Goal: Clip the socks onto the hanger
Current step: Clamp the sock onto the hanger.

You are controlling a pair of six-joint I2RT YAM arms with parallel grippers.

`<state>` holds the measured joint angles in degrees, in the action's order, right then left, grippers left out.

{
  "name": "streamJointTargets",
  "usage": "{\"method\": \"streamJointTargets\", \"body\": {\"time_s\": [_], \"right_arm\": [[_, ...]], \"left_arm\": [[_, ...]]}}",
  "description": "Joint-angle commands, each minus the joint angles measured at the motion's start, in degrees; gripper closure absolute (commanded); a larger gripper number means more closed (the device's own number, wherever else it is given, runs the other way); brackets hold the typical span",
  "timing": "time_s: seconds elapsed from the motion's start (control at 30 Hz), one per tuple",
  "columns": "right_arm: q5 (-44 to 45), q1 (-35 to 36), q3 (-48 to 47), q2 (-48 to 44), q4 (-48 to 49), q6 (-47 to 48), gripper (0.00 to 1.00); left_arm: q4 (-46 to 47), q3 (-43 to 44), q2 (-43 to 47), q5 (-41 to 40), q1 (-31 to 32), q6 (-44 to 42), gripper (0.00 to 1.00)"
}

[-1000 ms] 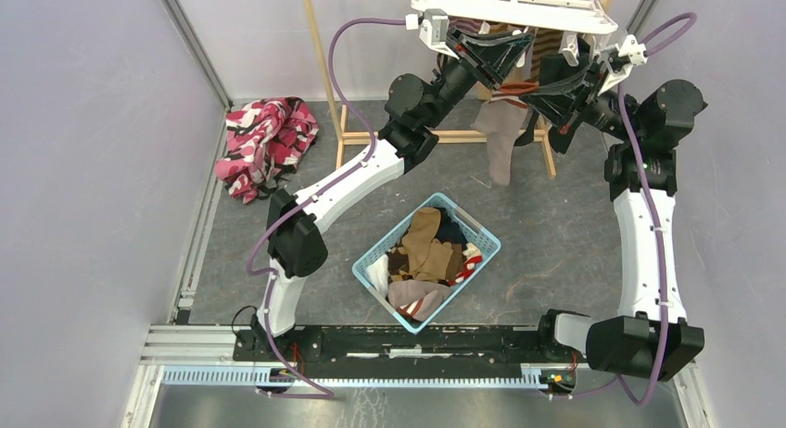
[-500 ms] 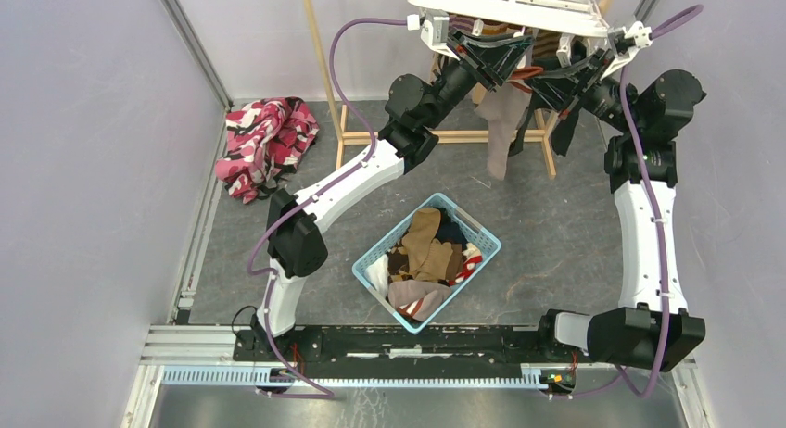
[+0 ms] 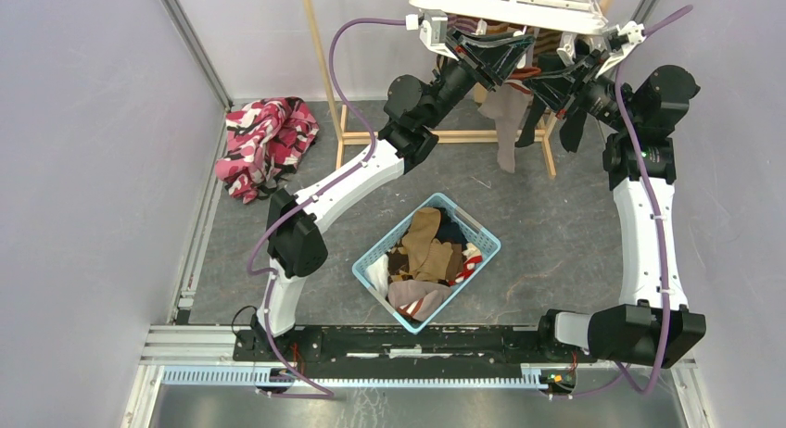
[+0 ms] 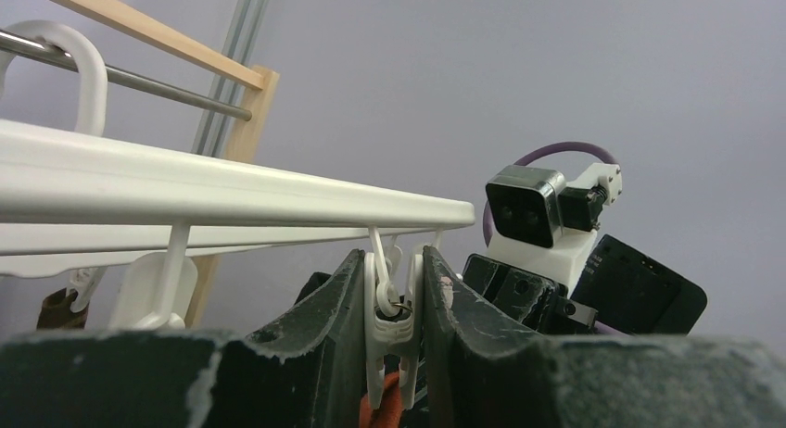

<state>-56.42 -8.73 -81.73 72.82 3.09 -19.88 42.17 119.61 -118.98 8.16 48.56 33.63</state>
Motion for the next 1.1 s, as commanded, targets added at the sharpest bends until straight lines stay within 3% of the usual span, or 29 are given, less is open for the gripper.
{"method": "streamJointTargets", "body": {"time_s": [0.0, 1.07], "right_arm": [[0.7, 0.1, -1.6, -0.7, 2.1, -2.2, 1.00], [-2.2, 0.1, -0.7, -1.3, 8.9, -9.4, 1.00]], "left_arm": [[2.7, 0.0, 2.9, 1.5, -0.4, 2.5, 0.98], [4.8, -0.9, 2.3, 5.3, -1.0, 0.9, 0.98]]}}
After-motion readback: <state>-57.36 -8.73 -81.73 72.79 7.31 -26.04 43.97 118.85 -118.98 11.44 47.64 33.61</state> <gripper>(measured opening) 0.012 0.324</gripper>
